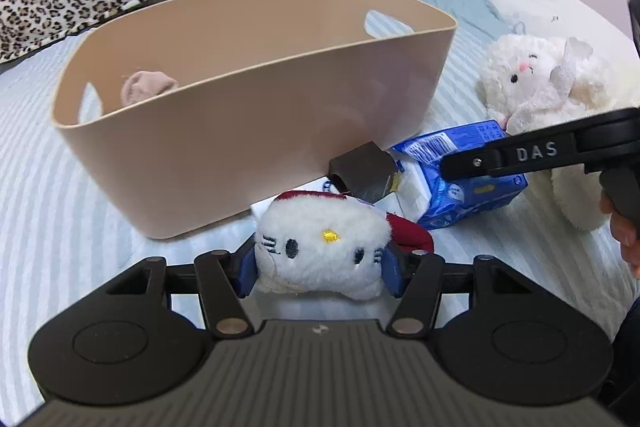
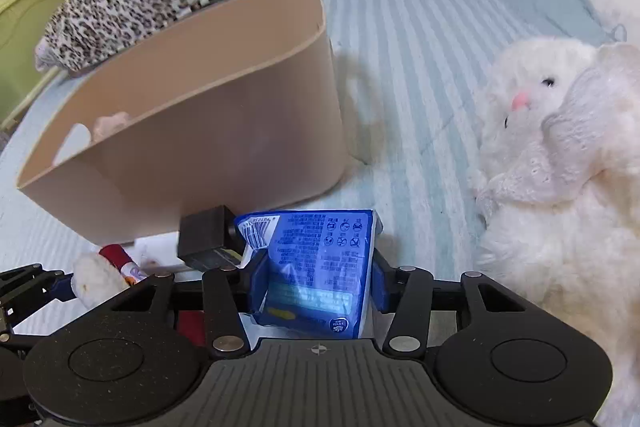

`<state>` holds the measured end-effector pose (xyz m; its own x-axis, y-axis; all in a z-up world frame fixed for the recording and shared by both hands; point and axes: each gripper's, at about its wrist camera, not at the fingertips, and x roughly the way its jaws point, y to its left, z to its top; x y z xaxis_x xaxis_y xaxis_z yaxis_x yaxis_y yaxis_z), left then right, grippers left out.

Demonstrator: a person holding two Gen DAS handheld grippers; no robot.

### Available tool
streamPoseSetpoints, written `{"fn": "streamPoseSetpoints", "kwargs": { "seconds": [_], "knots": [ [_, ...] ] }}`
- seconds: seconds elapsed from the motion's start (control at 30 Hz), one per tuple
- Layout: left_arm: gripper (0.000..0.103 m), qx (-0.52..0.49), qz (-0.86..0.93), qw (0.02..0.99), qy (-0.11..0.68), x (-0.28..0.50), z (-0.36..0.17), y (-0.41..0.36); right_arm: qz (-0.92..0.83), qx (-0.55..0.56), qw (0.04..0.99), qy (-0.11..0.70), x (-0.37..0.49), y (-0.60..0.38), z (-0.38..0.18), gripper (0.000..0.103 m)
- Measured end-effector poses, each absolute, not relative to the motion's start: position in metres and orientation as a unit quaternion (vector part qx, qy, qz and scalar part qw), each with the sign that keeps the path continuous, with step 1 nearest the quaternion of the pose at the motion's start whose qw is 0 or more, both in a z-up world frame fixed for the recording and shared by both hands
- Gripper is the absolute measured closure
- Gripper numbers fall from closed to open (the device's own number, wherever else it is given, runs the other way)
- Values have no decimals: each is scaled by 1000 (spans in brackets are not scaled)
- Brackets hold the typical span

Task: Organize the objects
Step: 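Grasp the Hello Kitty plush with left tool while right tool grasps blue box, then carry plush and blue box over the basket and release both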

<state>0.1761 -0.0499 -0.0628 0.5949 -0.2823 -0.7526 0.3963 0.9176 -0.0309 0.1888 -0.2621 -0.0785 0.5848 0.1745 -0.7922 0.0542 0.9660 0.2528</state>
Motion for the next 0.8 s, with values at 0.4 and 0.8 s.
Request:
{"fn": "streamPoseSetpoints", "kwargs": {
  "seconds": [0.4, 0.8],
  "knots": [
    [42, 63, -164, 894, 412, 167, -60, -22, 43, 180, 866, 464, 192, -256, -75, 5],
    [42, 47, -154, 901, 403, 166, -51, -5, 17, 96, 873, 479, 195, -223, -86, 15]
  ]
}}
